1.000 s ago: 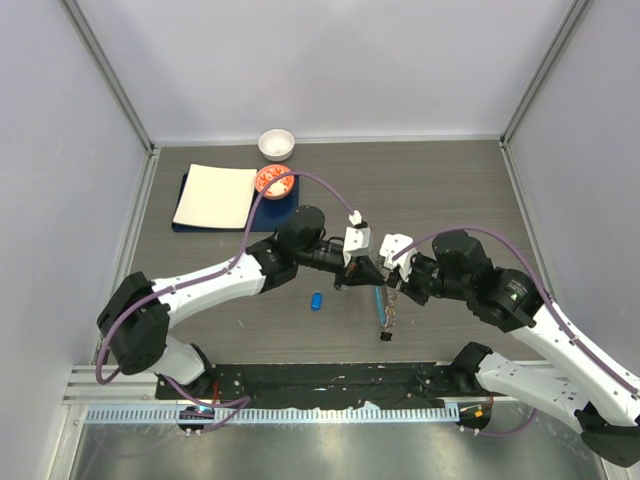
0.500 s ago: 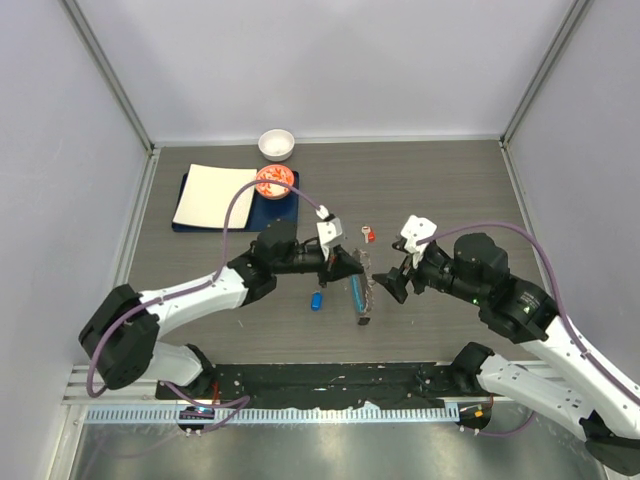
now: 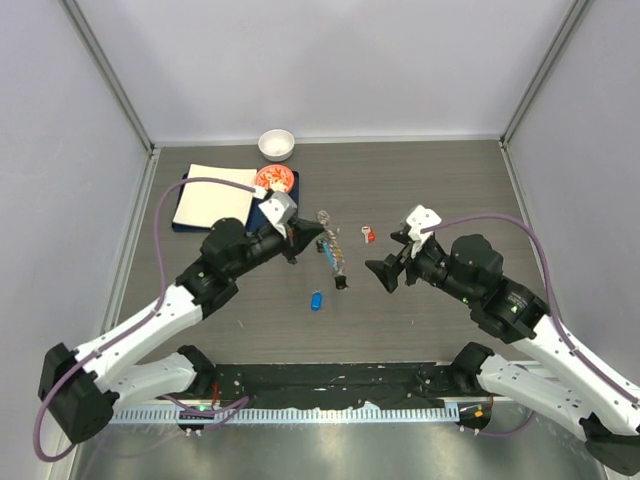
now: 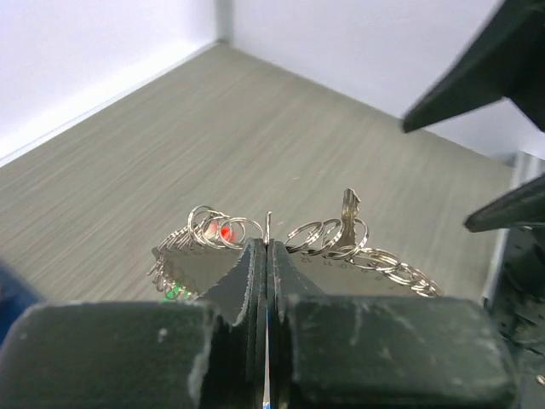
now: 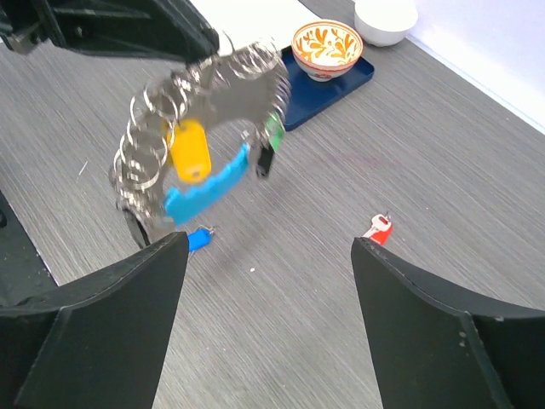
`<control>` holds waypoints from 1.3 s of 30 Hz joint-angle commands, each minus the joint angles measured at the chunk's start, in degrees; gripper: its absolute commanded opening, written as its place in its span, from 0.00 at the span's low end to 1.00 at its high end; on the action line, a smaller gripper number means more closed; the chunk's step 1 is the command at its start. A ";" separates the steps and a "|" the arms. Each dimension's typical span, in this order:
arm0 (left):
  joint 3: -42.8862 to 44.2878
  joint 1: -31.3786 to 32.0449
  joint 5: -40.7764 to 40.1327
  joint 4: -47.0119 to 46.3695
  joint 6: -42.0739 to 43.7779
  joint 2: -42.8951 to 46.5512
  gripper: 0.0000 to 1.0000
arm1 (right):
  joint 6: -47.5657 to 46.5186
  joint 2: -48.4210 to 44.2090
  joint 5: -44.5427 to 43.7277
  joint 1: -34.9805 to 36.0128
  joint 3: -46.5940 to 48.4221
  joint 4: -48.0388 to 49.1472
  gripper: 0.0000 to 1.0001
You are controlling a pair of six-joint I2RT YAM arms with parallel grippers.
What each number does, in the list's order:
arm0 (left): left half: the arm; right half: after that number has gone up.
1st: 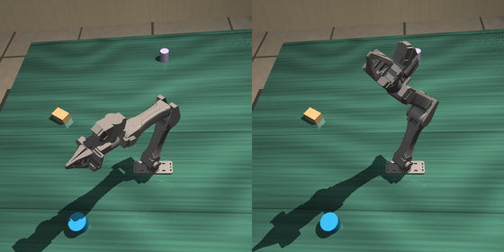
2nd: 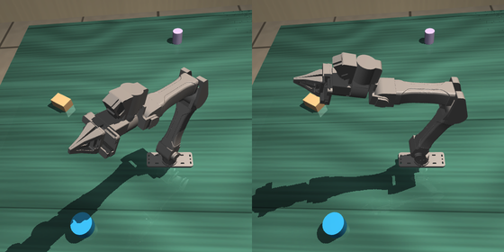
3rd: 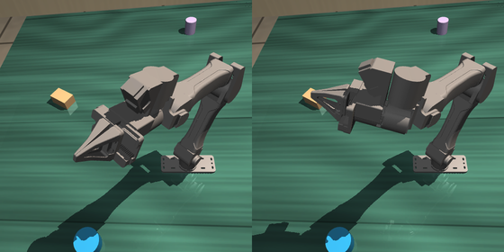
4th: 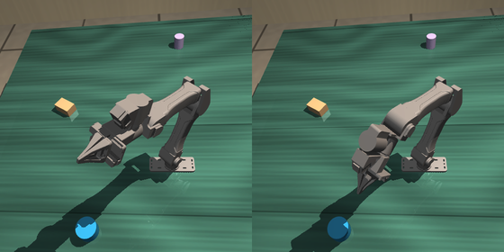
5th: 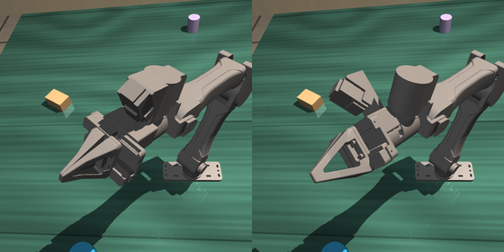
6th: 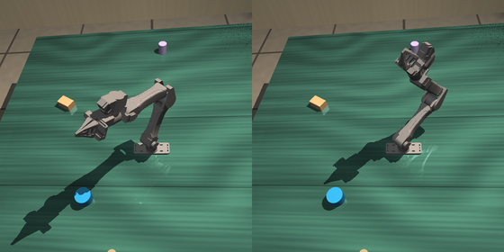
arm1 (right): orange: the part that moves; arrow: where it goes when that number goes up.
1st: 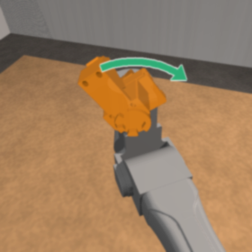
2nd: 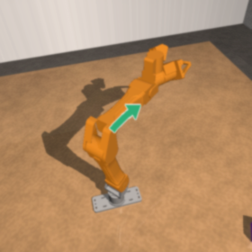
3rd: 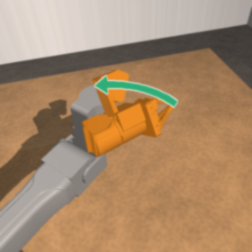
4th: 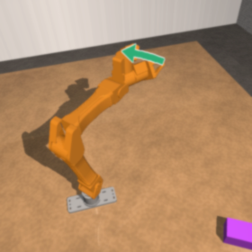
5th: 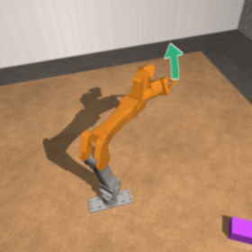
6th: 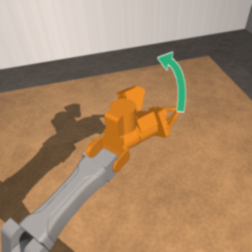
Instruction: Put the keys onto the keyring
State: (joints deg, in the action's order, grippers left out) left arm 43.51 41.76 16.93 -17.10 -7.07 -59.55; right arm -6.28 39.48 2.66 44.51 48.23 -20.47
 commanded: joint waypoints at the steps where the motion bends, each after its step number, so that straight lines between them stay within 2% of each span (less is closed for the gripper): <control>1: 1.75 -1.59 -18.63 10.49 -0.05 6.98 0.00 | 3.29 3.22 1.64 0.22 -0.85 6.84 0.83; 8: 1.76 -2.56 -33.09 29.03 -0.75 18.49 0.00 | 12.60 13.68 2.98 0.40 -3.14 11.93 0.78; 14: -0.79 -2.47 -35.82 37.39 -0.49 27.81 0.00 | 24.72 24.14 -1.86 2.33 -7.00 19.21 0.72; 17: -2.98 -2.56 -36.61 38.11 1.53 32.11 0.00 | 31.13 27.82 -5.00 3.82 -11.04 27.47 0.64; 21: -4.48 -2.47 -37.85 38.81 3.46 35.02 0.00 | 34.67 34.07 -12.22 9.61 -12.02 31.45 0.54; 27: -5.89 -2.56 -39.43 39.25 5.49 36.26 0.00 | 41.86 41.80 -21.09 13.84 -12.28 37.07 0.40; 34: -6.86 -2.47 -38.90 39.60 5.93 37.84 0.00 | 45.47 46.81 -26.03 16.22 -11.93 39.89 0.36; 39: -6.85 -2.47 -38.99 39.87 6.19 38.28 0.00 | 46.45 49.63 -25.86 16.40 -11.67 41.74 0.35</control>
State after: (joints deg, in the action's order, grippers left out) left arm 36.18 39.35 -21.47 25.43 -2.24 -22.24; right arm 37.58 87.79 -20.01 60.58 35.66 16.58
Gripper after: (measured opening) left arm 0.010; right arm 0.352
